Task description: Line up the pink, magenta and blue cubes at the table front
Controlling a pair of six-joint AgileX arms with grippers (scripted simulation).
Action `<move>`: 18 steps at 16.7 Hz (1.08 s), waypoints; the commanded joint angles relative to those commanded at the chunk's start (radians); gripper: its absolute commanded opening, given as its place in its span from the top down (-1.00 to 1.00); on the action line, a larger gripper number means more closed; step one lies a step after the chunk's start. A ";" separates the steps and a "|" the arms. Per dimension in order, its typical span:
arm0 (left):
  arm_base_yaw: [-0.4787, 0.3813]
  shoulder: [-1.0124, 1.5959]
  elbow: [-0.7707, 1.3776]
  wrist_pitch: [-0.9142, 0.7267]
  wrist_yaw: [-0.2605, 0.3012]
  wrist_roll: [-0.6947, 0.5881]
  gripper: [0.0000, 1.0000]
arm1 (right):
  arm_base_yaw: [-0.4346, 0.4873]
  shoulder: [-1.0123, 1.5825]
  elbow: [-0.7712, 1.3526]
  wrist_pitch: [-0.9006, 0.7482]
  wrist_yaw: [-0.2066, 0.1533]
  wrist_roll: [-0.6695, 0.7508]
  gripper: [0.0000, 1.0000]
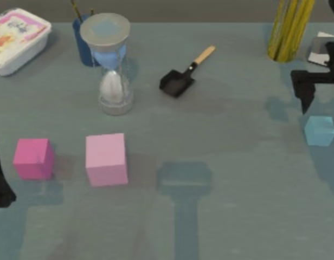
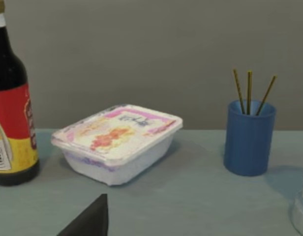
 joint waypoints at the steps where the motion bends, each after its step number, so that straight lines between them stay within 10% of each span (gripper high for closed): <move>1: 0.000 0.000 0.000 0.000 0.000 0.000 -1.00 | -0.006 -0.002 -0.003 0.002 0.000 -0.001 -1.00; 15: 0.000 0.000 0.000 0.000 0.000 0.000 -1.00 | 0.002 0.112 -0.191 0.304 0.001 0.003 -1.00; 18: 0.000 0.000 0.000 0.000 0.000 0.000 -1.00 | 0.002 0.112 -0.191 0.304 0.001 0.003 -0.55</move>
